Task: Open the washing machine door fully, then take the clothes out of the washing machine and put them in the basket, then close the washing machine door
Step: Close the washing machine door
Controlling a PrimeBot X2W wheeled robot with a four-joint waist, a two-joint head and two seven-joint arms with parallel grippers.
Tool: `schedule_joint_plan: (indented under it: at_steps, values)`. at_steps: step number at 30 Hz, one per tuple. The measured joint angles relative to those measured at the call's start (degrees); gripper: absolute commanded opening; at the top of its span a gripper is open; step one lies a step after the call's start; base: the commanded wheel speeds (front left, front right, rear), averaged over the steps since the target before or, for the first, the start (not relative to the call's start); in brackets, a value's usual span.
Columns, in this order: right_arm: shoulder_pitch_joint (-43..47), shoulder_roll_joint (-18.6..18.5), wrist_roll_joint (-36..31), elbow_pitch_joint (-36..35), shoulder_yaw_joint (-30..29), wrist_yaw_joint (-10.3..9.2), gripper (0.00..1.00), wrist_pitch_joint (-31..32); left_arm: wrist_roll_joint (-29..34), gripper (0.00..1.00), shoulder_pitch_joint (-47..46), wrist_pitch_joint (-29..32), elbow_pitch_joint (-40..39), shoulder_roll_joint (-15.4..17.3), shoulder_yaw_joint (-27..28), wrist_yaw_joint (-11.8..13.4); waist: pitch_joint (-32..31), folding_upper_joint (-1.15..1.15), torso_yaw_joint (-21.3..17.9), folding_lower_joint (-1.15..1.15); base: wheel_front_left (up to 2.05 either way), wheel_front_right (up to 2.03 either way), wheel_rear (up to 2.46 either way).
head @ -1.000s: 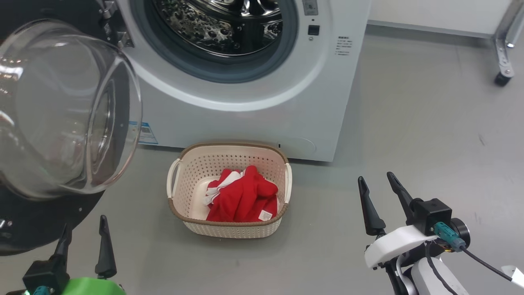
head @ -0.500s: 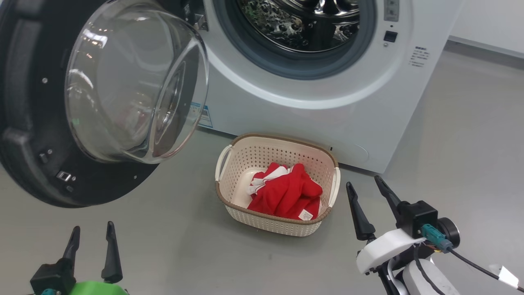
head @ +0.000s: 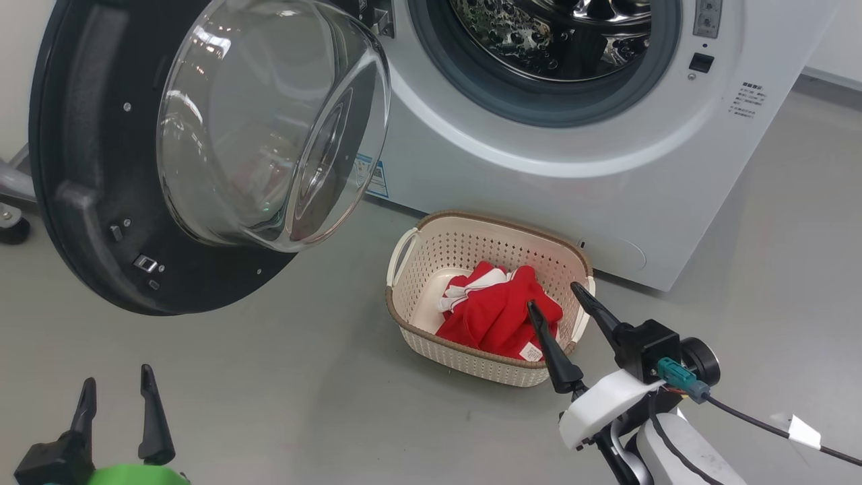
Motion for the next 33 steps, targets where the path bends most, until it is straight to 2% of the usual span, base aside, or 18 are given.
schedule_joint_plan:
  at_steps: [16, 17, 18, 19, 20, 23, 33]
  values:
    - [-1.41, -0.05, 0.58, 1.52, 1.65, -0.02, 1.0, 0.01, -1.97, 1.0, 1.08, 0.0, -0.51, 0.0, 0.37, 0.67, 0.14, 0.0, 0.3, 0.0, 0.0, 0.0, 0.0]
    - [-1.42, -0.05, 0.88, 1.57, 1.64, -0.03, 1.0, 0.0, -1.97, 0.56, 1.08, 0.0, -0.52, 0.0, 0.37, 0.67, 0.11, 0.0, 0.28, 0.0, 0.0, 0.0, 0.0]
    - [-1.43, -0.05, 1.0, 1.66, 1.64, -0.03, 1.0, 0.0, -1.97, 0.35, 1.08, 0.0, -0.51, 0.0, 0.37, 0.67, 0.08, 0.0, 0.26, 0.0, 0.0, 0.0, 0.0]
    - [-1.46, -0.05, 1.18, 1.78, 1.65, -0.03, 1.0, 0.0, -1.97, 0.03, 1.08, 0.0, -0.51, 0.0, 0.37, 0.66, 0.06, 0.0, 0.24, 0.0, 0.0, 0.0, 0.0]
    - [-1.47, -0.05, 1.22, 1.87, 1.66, -0.05, 1.0, 0.0, -2.03, 0.0, 1.08, 0.0, -0.51, 0.0, 0.37, 0.65, 0.03, 0.0, 0.23, 0.0, 0.0, 0.0, 0.0]
    - [-1.51, -0.05, 1.25, 2.0, 1.69, -0.08, 1.0, 0.0, -3.86, 0.0, 1.08, 0.0, -0.76, 0.0, 0.37, 0.13, -0.03, 0.0, 0.18, 0.0, 0.0, 0.0, 0.0]
    - [-1.66, -0.07, 2.2, 2.38, 1.78, -0.59, 1.0, 0.01, -16.58, 0.0, 0.98, 0.0, -1.41, -0.01, 0.82, -3.44, -0.29, 0.0, 0.08, 0.0, 0.0, 0.0, 0.0]
